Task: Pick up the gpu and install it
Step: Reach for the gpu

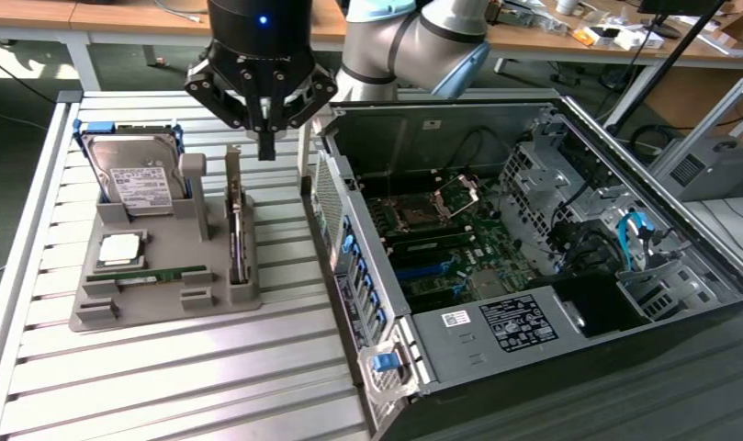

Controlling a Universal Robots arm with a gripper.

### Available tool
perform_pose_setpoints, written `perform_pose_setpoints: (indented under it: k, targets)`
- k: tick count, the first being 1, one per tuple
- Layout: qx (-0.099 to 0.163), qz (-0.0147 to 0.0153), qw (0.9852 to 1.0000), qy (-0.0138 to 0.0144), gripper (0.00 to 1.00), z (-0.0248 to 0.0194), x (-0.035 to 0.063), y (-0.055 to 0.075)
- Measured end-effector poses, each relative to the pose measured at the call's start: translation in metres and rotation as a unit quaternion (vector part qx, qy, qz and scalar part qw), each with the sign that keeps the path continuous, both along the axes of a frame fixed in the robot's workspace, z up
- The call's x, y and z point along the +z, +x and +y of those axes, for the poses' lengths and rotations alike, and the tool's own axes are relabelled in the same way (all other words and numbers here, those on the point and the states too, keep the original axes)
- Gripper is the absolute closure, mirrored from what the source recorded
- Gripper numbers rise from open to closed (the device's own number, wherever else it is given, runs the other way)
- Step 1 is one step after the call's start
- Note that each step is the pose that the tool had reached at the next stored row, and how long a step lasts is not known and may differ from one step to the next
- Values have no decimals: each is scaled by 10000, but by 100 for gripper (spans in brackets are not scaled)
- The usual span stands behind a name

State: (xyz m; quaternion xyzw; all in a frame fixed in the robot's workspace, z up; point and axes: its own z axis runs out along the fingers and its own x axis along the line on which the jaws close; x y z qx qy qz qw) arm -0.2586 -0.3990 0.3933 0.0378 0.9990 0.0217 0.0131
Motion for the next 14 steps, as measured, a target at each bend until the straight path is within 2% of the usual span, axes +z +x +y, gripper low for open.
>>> perform_pose_setpoints:
  k: [14]
  targets:
    - [0,0,10000,0,90,0,0,-36]
